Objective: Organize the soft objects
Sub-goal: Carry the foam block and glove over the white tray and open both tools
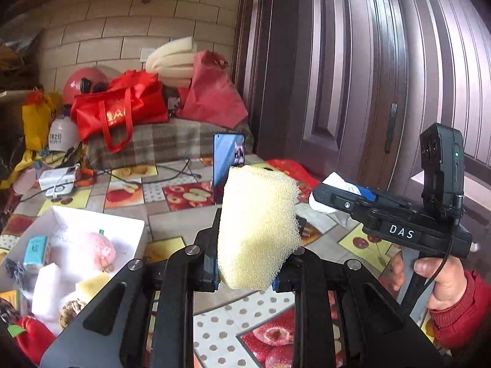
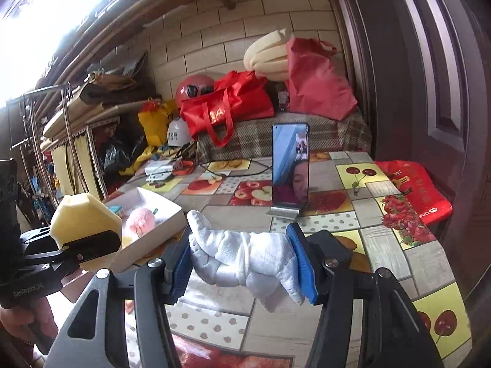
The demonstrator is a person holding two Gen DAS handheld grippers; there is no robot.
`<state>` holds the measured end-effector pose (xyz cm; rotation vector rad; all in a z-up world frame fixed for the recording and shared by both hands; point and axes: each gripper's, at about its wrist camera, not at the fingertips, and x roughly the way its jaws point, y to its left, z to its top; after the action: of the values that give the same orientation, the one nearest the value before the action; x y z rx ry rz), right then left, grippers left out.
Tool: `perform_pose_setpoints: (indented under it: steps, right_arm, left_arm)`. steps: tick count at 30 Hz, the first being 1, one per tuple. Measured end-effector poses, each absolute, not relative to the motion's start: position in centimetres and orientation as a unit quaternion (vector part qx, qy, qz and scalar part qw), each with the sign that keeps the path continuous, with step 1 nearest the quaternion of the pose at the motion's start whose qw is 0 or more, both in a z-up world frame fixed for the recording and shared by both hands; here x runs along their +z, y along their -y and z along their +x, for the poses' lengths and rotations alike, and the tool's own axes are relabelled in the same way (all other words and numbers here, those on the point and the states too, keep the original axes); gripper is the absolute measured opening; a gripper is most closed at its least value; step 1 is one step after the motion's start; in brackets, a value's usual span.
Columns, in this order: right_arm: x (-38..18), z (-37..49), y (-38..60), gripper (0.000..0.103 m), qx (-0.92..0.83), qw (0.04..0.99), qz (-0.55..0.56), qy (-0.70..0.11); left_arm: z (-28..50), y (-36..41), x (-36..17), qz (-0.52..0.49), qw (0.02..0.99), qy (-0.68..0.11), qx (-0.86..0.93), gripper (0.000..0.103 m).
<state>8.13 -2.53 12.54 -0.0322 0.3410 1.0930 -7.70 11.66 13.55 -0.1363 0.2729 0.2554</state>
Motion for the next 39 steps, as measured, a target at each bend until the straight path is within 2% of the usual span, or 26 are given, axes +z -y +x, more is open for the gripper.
perform_pose_setpoints:
  steps: [5,10,28,34,39]
  right_arm:
    - [16.6,5.0,4.9,0.058,0.53,0.845,0.025,-0.073]
    - [17.9,3.3,5.3,0.058,0.537,0.842,0.034,-0.035]
    - [18.2,3.0,6.6,0.058,0.517,0.853,0.058,-0.022]
    - [18.8,2.7,4.9,0.058,0.539,0.84,0.057,-0.029]
    - [19.0,2.0,0.1,0.058,0.579,0.812,0.042,-0.058]
  left_arm:
    - [-10.8,-10.3,17.6,-0.044,0.989,-0.054,0.13,0.022]
    - [-12.0,-10.1,18.6,-0.045,0.99,-0.042,0.128,0.022]
    - [-13.5,-11.2,18.9,-0.062,0.987,-0.032,0.147,0.022]
    - [-17.0,-15.1,19.9,-0.064,0.973,-0.022,0.22,0.022]
    - [-19.9,-20.6,19.5,-0.082,0.95,-0.045,0.298,0.022]
